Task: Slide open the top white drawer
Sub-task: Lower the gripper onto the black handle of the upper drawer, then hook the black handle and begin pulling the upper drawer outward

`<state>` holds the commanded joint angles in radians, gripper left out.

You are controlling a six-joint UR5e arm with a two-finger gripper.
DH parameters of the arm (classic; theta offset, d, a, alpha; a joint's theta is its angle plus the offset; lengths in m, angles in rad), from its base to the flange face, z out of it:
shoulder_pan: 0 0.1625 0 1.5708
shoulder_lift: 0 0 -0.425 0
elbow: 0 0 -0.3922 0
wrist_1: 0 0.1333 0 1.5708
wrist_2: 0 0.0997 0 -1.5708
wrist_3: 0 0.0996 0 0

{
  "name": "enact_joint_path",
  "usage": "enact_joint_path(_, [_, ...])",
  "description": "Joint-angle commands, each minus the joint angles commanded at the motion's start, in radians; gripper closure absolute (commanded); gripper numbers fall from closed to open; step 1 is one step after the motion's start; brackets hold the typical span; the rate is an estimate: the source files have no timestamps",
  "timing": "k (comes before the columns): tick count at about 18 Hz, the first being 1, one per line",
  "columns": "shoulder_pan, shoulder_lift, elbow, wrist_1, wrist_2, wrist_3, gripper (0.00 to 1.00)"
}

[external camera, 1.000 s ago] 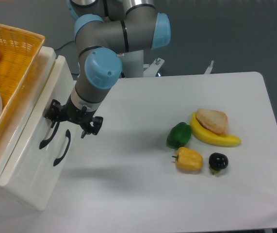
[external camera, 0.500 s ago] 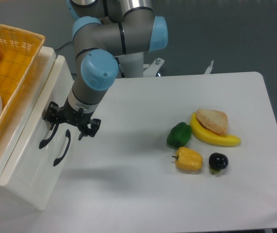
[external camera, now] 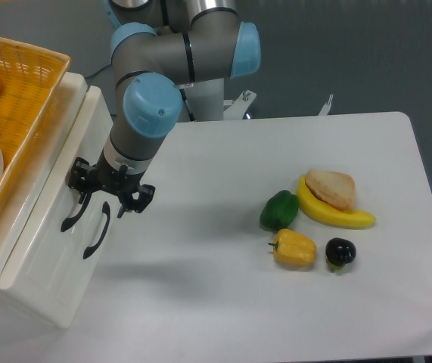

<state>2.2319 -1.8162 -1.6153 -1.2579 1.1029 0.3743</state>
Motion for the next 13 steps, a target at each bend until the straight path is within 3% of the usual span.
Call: enact_joint_path(13, [-0.003,0.003,0.0,0.0,-0.002,0.0,0.49])
